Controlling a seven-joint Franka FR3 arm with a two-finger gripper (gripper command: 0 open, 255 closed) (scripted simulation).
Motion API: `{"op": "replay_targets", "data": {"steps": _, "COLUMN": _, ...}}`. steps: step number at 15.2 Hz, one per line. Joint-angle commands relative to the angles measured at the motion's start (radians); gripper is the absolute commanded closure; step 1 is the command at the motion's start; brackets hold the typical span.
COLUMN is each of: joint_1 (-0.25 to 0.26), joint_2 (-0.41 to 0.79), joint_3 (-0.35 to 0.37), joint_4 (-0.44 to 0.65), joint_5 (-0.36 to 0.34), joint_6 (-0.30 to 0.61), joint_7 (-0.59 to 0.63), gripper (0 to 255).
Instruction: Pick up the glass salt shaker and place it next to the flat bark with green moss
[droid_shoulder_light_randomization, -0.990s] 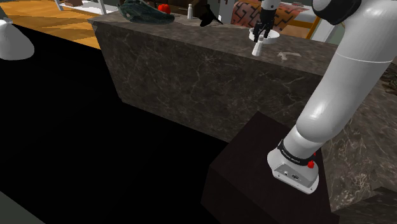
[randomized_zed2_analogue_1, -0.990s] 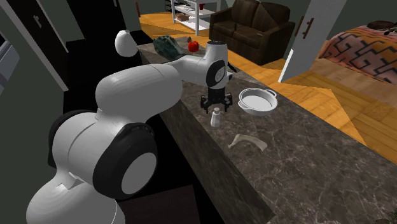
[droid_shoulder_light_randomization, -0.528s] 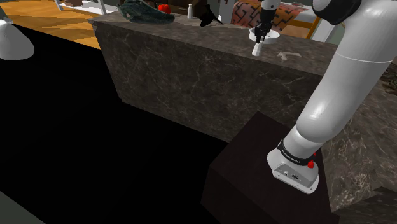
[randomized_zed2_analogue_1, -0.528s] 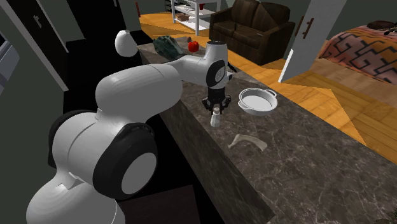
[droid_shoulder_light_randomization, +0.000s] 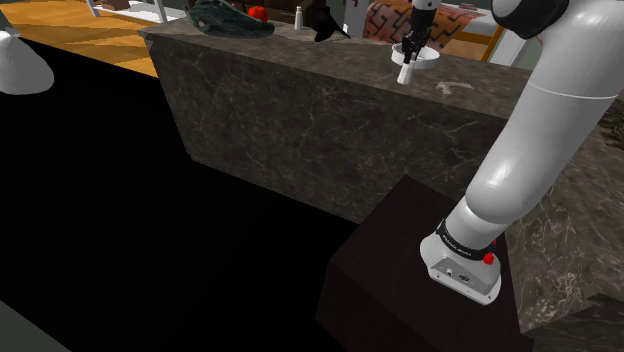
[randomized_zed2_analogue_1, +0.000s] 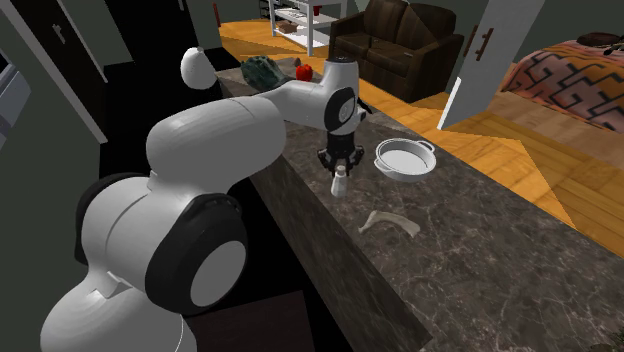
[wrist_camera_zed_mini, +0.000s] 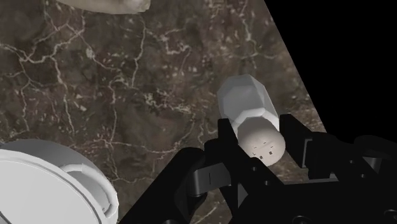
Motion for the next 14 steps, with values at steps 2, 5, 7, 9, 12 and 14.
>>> {"op": "replay_targets", "data": {"steps": 2, "joint_1": -0.001, "joint_2": -0.001, "joint_3": -0.001, "joint_4": 0.039, "joint_5": -0.001, "joint_6": -0.04, "joint_7": -0.001, "gripper": 255}}
{"op": "replay_targets", "data": {"steps": 5, "joint_1": -0.003, "joint_2": 0.0, "joint_3": -0.002, "joint_4": 0.08, "joint_5": 0.0, "joint_6": -0.08, "joint_7": -0.003, "gripper": 255}}
{"op": "replay_targets", "data": {"steps": 7, "joint_1": -0.005, "joint_2": 0.002, "joint_3": -0.003, "joint_4": 0.11, "joint_5": 0.002, "joint_6": -0.108, "joint_7": -0.005, "gripper": 255}}
{"op": "replay_targets", "data": {"steps": 9, "joint_1": -0.007, "joint_2": 0.006, "joint_3": -0.003, "joint_4": 0.141, "joint_5": 0.004, "joint_6": -0.136, "joint_7": -0.008, "gripper": 255}}
{"op": "replay_targets", "data": {"steps": 12, "joint_1": -0.011, "joint_2": 0.013, "joint_3": -0.005, "joint_4": 0.19, "joint_5": 0.008, "joint_6": -0.179, "joint_7": -0.012, "gripper": 255}}
{"op": "replay_targets", "data": {"steps": 14, "joint_1": -0.015, "joint_2": 0.02, "joint_3": -0.006, "joint_4": 0.225, "joint_5": 0.012, "joint_6": -0.208, "joint_7": -0.016, "gripper": 255}}
